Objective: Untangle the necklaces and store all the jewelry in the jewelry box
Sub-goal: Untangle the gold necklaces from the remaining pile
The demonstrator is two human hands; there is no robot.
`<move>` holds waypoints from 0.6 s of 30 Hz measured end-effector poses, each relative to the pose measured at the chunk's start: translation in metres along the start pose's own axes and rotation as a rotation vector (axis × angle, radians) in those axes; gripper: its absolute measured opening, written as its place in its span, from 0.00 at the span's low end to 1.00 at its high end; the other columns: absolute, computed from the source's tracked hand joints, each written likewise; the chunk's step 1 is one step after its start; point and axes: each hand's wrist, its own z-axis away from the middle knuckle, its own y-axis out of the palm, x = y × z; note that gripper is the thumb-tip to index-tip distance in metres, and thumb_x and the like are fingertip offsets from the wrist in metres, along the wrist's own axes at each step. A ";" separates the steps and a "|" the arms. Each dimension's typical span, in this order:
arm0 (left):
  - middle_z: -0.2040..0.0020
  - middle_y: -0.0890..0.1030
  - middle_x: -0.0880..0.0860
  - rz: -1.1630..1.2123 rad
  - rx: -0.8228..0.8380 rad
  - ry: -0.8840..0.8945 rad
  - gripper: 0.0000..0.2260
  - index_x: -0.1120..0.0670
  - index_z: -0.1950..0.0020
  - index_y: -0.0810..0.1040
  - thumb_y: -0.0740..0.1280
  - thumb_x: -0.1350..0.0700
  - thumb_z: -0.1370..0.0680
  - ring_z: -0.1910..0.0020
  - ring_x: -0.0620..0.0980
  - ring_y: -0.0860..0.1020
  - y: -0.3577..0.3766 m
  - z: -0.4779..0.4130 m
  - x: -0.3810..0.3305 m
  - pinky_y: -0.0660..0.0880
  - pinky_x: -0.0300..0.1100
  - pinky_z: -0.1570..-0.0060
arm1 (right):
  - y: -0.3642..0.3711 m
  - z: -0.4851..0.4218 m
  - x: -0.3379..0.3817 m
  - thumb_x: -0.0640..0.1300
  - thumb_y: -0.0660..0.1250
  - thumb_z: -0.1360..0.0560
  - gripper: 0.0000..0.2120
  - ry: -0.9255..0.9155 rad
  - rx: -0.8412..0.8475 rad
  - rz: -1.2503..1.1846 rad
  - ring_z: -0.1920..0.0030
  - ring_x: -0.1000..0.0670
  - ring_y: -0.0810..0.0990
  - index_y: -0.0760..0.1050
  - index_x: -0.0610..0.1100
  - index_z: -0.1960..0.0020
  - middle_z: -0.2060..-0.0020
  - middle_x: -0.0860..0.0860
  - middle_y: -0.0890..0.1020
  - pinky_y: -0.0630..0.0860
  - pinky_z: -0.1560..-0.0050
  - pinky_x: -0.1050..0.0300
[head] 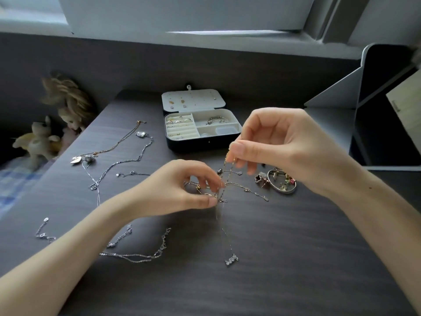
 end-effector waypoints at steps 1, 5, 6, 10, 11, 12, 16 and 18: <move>0.57 0.82 0.45 -0.006 0.001 0.012 0.11 0.47 0.53 0.82 0.71 0.46 0.33 0.56 0.49 0.79 0.002 0.000 0.001 0.74 0.47 0.51 | 0.001 -0.001 0.000 0.45 0.71 0.33 0.11 0.001 -0.007 -0.002 0.70 0.54 0.80 0.74 0.37 0.62 0.65 0.45 0.84 0.76 0.69 0.62; 0.61 0.80 0.42 -0.127 -0.016 0.059 0.10 0.44 0.55 0.81 0.70 0.44 0.34 0.60 0.43 0.77 0.009 -0.001 0.008 0.74 0.39 0.56 | 0.004 -0.001 -0.002 0.45 0.71 0.33 0.13 0.024 -0.024 -0.021 0.69 0.52 0.81 0.74 0.34 0.61 0.65 0.44 0.84 0.78 0.67 0.58; 0.62 0.80 0.41 -0.164 -0.020 0.072 0.10 0.44 0.54 0.81 0.71 0.45 0.33 0.61 0.41 0.76 0.009 -0.001 0.009 0.73 0.37 0.57 | 0.003 0.000 -0.003 0.44 0.71 0.33 0.13 0.029 -0.027 -0.037 0.69 0.52 0.81 0.73 0.34 0.61 0.65 0.43 0.84 0.78 0.67 0.58; 0.63 0.78 0.41 -0.246 -0.008 0.090 0.07 0.44 0.54 0.81 0.72 0.49 0.32 0.61 0.40 0.75 0.010 -0.003 0.011 0.70 0.32 0.60 | -0.001 0.004 -0.007 0.42 0.70 0.32 0.09 0.026 -0.039 -0.119 0.67 0.49 0.81 0.73 0.37 0.62 0.64 0.41 0.84 0.78 0.66 0.57; 0.63 0.78 0.41 -0.261 0.000 0.090 0.07 0.44 0.55 0.82 0.71 0.49 0.32 0.61 0.40 0.74 0.010 -0.003 0.011 0.70 0.32 0.59 | -0.003 0.006 -0.008 0.41 0.70 0.32 0.08 0.018 -0.038 -0.147 0.67 0.49 0.81 0.73 0.38 0.63 0.64 0.41 0.84 0.78 0.66 0.57; 0.63 0.77 0.41 -0.278 0.004 0.091 0.07 0.45 0.55 0.82 0.71 0.49 0.32 0.61 0.39 0.74 0.010 -0.003 0.011 0.69 0.31 0.60 | -0.006 0.008 -0.009 0.41 0.71 0.32 0.08 0.012 -0.033 -0.180 0.67 0.48 0.81 0.73 0.39 0.63 0.64 0.42 0.84 0.78 0.66 0.58; 0.63 0.76 0.40 -0.336 -0.010 0.089 0.08 0.47 0.55 0.83 0.71 0.49 0.33 0.60 0.38 0.74 0.006 -0.003 0.012 0.66 0.26 0.61 | -0.020 0.022 -0.019 0.45 0.75 0.34 0.10 0.044 0.057 -0.311 0.68 0.47 0.78 0.75 0.42 0.64 0.67 0.43 0.82 0.75 0.67 0.59; 0.63 0.77 0.42 -0.374 -0.029 0.088 0.08 0.46 0.55 0.83 0.70 0.49 0.33 0.61 0.42 0.74 0.004 -0.003 0.014 0.67 0.29 0.62 | -0.026 0.029 -0.026 0.49 0.76 0.35 0.12 0.088 0.126 -0.351 0.69 0.48 0.77 0.75 0.43 0.64 0.68 0.44 0.81 0.75 0.67 0.59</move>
